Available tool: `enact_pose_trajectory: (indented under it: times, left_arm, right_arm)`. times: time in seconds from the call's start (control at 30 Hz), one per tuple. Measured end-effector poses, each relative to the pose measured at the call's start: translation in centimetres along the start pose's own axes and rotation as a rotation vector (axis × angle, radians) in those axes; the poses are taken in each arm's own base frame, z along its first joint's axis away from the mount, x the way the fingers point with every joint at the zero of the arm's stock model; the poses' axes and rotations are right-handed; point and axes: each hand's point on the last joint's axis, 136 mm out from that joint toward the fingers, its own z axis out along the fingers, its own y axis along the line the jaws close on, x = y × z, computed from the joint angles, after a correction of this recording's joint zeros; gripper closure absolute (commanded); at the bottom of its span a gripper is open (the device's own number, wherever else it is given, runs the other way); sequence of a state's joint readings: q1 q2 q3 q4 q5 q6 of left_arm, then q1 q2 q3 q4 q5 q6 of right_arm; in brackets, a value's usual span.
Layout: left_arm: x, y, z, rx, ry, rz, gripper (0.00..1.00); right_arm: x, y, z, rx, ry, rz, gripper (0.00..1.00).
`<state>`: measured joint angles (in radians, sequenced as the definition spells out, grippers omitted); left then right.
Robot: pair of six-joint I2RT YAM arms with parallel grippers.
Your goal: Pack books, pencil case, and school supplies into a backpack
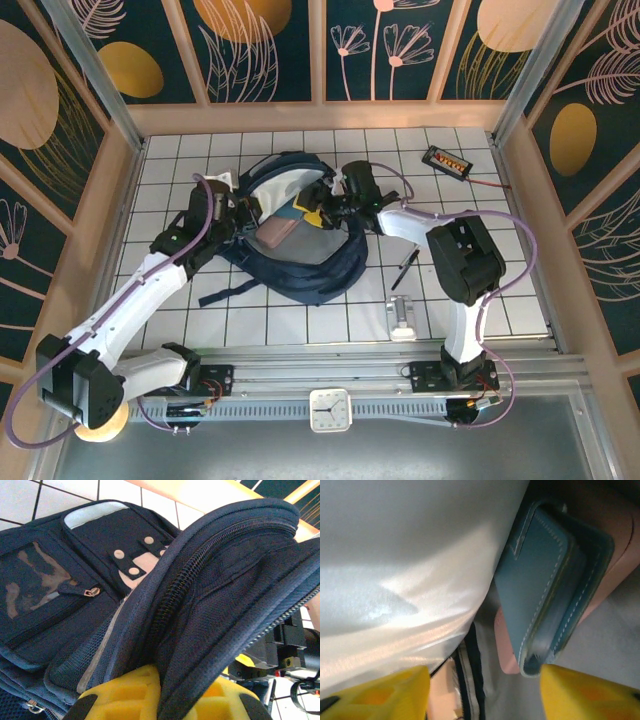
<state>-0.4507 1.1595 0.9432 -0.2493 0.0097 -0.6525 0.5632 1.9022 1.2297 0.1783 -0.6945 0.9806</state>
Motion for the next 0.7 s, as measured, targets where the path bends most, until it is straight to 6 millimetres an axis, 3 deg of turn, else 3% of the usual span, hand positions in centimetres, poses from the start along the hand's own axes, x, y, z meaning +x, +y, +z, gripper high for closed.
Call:
enact_pose_trajectory:
  times: [0.1,0.2,0.33,0.4,0.47,0.6,0.7]
  left_arm:
    - [0.0,-0.4,0.5,0.02,0.005,0.0,0.97]
    - [0.2,-0.9,0.9,0.051,0.019,0.005,0.64]
    - [-0.1,-2.5,0.3,0.126,0.009,0.031,0.3]
    - [-0.1,-3.0,-0.6,0.157,0.004,0.05,0.02]
    - [0.4,-3.4,-1.8,0.197,0.012,0.067,0.01]
    - [1.3,-2.7,-4.1,0.192,0.018,0.092,0.01]
    - [1.8,-1.3,-5.6,0.136,0.012,0.083,0.01]
  right_arm:
    - [0.5,0.0,-1.8,0.057,0.0,-0.007,0.23]
    - [0.6,1.1,-5.2,0.094,-0.035,-0.02,0.23]
    - [1.8,1.6,-10.0,0.151,-0.099,-0.008,0.22]
    - [3.0,1.1,-11.7,0.19,-0.117,0.019,0.14]
    - [4.5,-0.2,-13.2,0.24,-0.132,0.065,0.02]
    - [7.1,-3.0,-14.8,0.326,-0.135,0.153,0.01]
    - [8.4,-4.0,-14.8,0.376,-0.12,0.187,0.01]
